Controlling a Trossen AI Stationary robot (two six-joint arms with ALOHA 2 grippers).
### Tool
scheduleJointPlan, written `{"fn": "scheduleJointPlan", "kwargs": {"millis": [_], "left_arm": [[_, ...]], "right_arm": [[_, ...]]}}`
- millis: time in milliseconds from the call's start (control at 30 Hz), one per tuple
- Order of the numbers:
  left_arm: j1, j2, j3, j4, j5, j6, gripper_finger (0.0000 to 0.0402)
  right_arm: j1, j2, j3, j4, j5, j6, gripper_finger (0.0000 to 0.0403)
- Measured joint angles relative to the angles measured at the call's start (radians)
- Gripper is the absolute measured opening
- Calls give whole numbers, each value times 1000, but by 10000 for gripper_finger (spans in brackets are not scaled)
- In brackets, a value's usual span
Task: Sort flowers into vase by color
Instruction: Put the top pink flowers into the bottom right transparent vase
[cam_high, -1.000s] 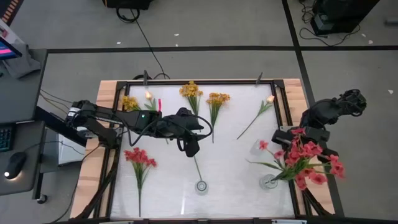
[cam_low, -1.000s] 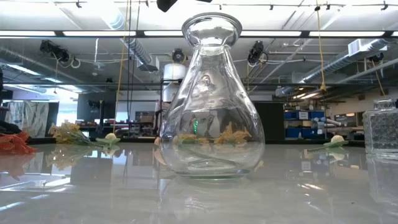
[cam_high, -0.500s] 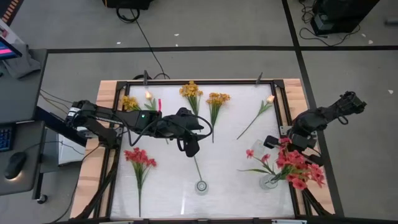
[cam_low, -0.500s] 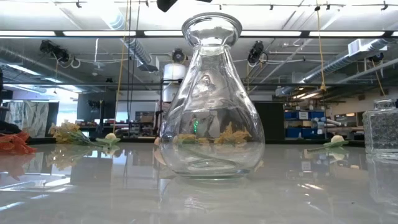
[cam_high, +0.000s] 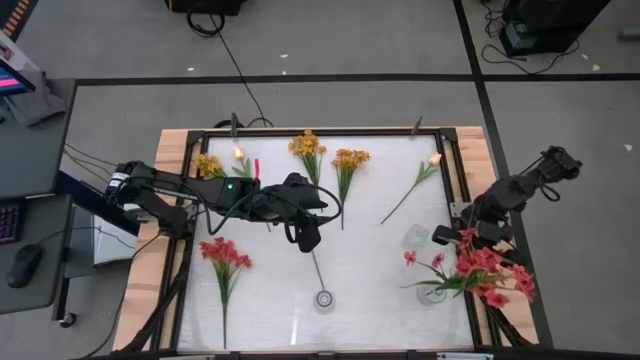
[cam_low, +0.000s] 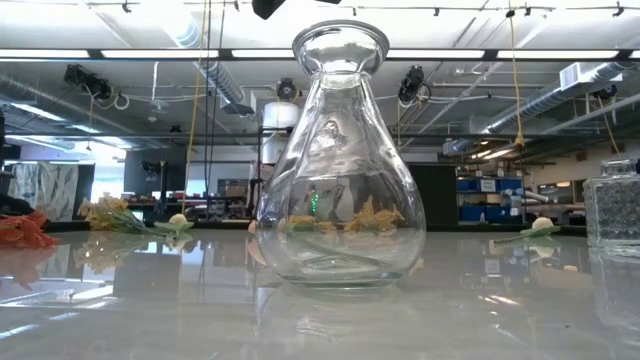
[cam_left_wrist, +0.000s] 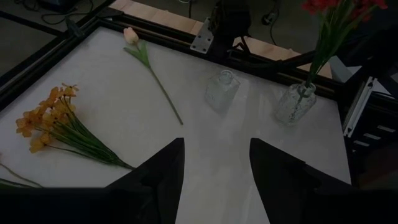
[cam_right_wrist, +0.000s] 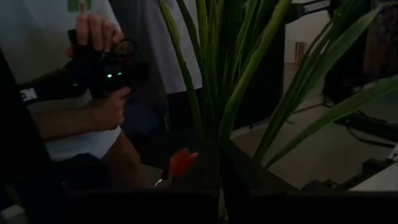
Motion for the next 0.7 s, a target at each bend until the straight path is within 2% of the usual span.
{"fn": "scheduleJointPlan", "kwargs": {"millis": [700], "left_arm": [[0,0,0,0,0,0,188]], "right_arm": [[23,-27,-118,15,79,-93,11]]}}
